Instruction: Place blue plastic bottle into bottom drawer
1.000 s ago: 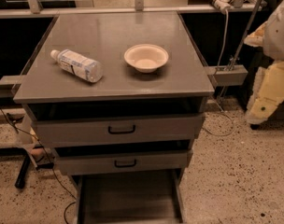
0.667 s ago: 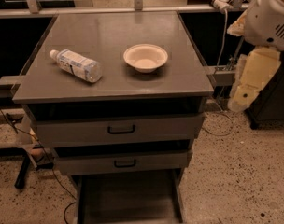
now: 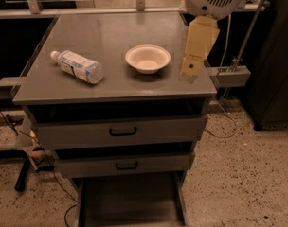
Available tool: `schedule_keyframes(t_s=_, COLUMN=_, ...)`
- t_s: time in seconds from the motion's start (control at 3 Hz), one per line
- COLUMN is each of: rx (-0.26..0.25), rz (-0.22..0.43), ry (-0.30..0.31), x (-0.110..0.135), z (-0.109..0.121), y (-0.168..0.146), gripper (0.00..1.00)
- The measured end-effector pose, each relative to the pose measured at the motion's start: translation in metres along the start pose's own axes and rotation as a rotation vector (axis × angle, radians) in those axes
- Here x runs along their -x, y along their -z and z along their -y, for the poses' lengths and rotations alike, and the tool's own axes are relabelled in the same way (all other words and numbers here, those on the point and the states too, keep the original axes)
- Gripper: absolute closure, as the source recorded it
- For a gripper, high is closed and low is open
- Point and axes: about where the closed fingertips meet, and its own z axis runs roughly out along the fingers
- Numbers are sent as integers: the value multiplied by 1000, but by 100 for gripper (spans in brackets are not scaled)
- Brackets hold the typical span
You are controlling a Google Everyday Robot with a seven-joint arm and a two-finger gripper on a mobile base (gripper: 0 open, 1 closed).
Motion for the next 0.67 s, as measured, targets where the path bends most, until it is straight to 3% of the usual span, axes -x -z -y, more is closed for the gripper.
schedule_keyframes(t_s=0.33, rx=0, rz=0, ry=0, x=0, z=0, y=0, gripper=0)
schedule_keyframes(t_s=0.67, rx=18, rz=17, ry=-44, x=11, z=9, y=-14, gripper=0)
